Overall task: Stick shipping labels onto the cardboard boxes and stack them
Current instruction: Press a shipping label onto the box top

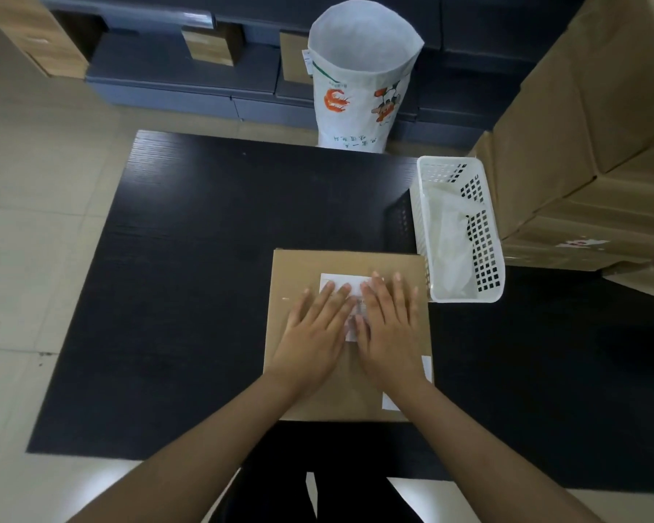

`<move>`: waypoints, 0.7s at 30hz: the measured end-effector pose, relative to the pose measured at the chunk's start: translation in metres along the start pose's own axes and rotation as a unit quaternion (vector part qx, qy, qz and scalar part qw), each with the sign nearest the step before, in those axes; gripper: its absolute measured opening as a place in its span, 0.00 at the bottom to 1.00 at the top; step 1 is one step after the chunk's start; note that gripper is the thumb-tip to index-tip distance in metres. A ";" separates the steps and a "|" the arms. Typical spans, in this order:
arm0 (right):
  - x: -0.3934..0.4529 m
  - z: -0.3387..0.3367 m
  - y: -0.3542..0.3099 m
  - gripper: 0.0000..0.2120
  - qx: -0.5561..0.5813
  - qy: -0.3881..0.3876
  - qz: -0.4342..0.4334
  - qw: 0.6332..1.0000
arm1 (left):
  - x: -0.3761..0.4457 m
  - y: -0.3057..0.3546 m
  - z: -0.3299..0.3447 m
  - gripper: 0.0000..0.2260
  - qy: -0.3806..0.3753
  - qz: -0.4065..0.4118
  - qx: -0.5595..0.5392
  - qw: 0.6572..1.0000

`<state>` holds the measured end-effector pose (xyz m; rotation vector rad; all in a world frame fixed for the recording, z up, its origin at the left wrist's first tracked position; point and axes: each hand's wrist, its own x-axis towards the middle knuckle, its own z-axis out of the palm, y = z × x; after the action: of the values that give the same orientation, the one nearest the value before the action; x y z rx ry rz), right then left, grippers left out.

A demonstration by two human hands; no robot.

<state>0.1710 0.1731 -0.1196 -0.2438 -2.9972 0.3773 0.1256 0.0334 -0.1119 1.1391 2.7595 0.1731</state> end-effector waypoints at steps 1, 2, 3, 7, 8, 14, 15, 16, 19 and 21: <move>0.000 -0.001 0.000 0.23 -0.001 -0.011 0.003 1.000 | -0.001 0.001 0.000 0.23 0.003 -0.005 -0.002 1.000; 0.001 -0.002 -0.002 0.24 -0.007 -0.019 -0.002 1.000 | 0.000 0.003 -0.001 0.23 0.012 -0.013 -0.016 1.000; 0.001 -0.003 -0.003 0.25 -0.008 -0.027 -0.011 1.000 | 0.001 0.005 -0.003 0.23 0.022 -0.020 -0.036 0.999; 0.002 -0.001 0.003 0.27 -0.014 -0.107 -0.072 0.992 | 0.009 0.004 -0.003 0.25 -0.022 -0.017 -0.065 0.997; 0.002 0.000 0.005 0.28 -0.024 -0.118 -0.079 0.990 | 0.009 0.002 -0.002 0.26 -0.039 -0.011 -0.058 0.997; -0.002 0.003 0.004 0.32 -0.027 -0.102 0.022 0.994 | 0.005 0.006 0.007 0.27 -0.010 -0.074 -0.069 0.995; -0.003 0.004 0.004 0.34 -0.030 -0.098 0.053 0.993 | 0.004 0.009 0.008 0.27 -0.001 -0.104 -0.079 0.991; -0.003 0.005 0.005 0.36 -0.037 -0.094 0.072 0.992 | 0.005 0.011 0.008 0.27 0.005 -0.134 -0.085 0.987; -0.002 0.004 0.002 0.37 -0.042 -0.091 0.080 0.992 | 0.006 0.016 0.010 0.26 0.022 -0.200 -0.085 0.976; -0.002 0.003 0.001 0.37 -0.040 -0.081 0.080 0.993 | 0.007 0.018 0.008 0.25 0.039 -0.226 -0.116 0.966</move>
<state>0.1729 0.1733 -0.1232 -0.4865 -3.1666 0.3062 0.1345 0.0512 -0.1171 0.4397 2.8807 0.4740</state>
